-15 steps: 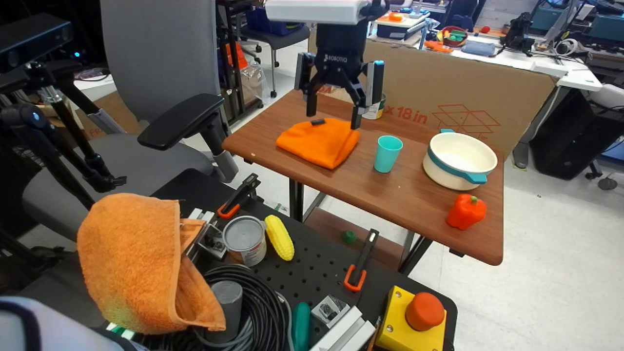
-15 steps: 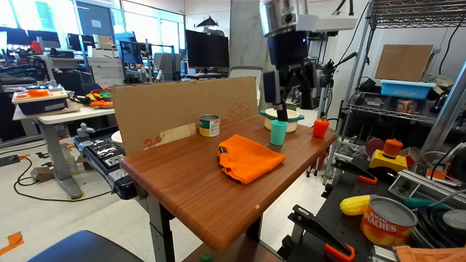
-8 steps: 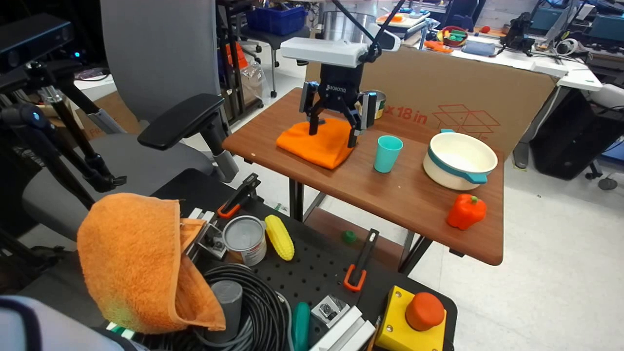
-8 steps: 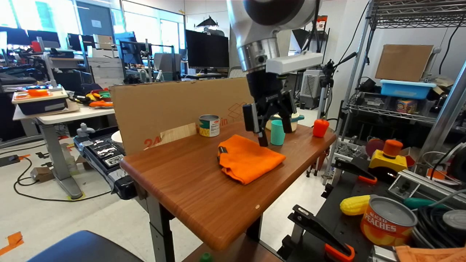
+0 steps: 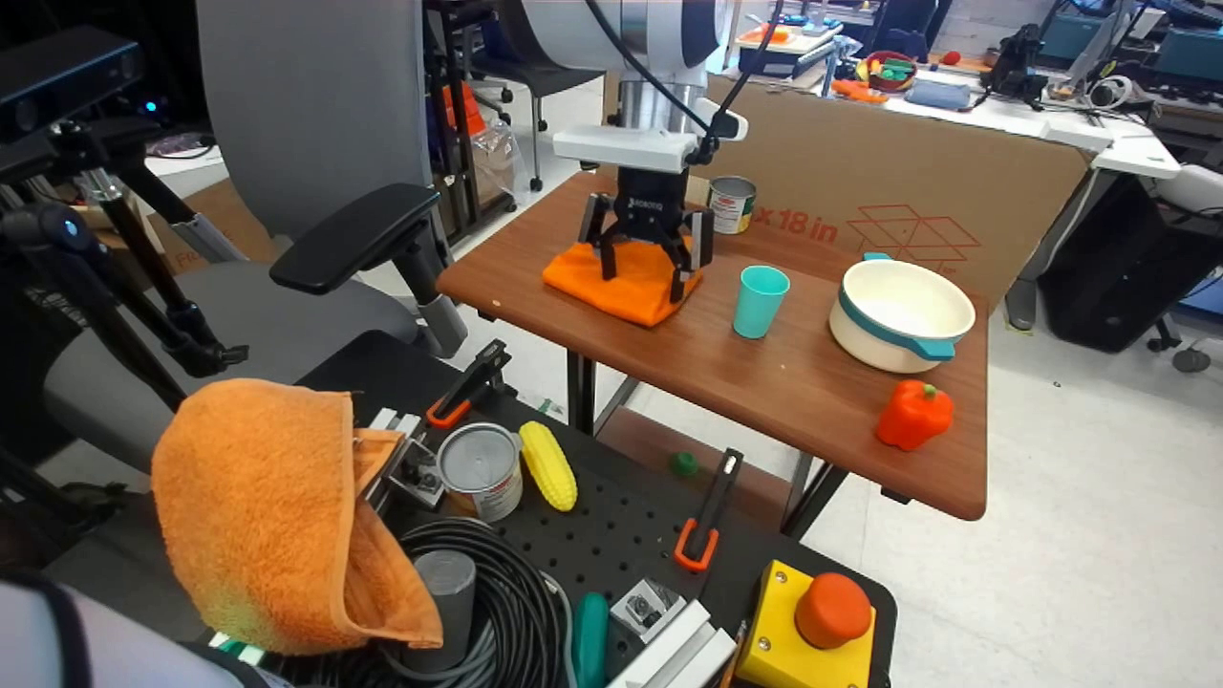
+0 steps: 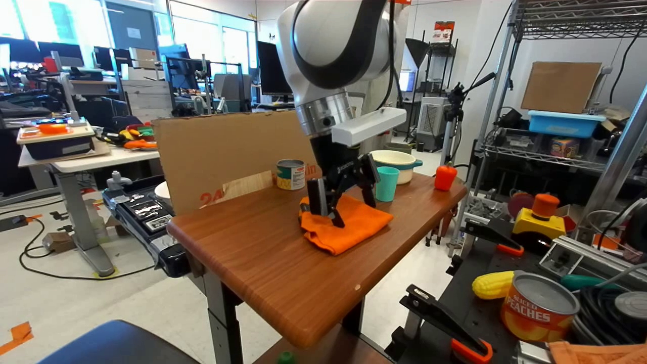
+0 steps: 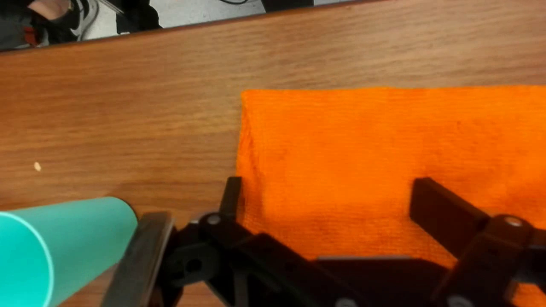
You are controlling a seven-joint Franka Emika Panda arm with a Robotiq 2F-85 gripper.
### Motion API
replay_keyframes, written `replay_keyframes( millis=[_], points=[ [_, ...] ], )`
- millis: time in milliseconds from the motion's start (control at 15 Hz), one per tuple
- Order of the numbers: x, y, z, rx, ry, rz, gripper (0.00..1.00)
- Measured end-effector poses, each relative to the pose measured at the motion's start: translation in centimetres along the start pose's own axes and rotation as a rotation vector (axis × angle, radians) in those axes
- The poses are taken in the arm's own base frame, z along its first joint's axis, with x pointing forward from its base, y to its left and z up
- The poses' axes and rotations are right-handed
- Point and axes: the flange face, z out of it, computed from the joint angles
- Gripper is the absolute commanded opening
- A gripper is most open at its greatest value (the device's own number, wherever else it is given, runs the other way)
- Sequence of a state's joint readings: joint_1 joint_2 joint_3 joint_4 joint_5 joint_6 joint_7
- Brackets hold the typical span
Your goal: Move the orange towel to the back of the table
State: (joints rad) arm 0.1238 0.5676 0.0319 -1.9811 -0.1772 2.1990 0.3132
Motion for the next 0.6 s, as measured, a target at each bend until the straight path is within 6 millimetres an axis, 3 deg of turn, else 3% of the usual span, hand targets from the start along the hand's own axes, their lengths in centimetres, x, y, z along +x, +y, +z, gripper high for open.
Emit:
replay_keyframes(
  millis=[267, 600],
  points=[
    [2.5, -2.1, 0.4, -0.019, 0.023, -0.029, 1.0],
    [6.3, -5.7, -1.9, -0.007, 0.107, -0.093, 1.0]
  ],
)
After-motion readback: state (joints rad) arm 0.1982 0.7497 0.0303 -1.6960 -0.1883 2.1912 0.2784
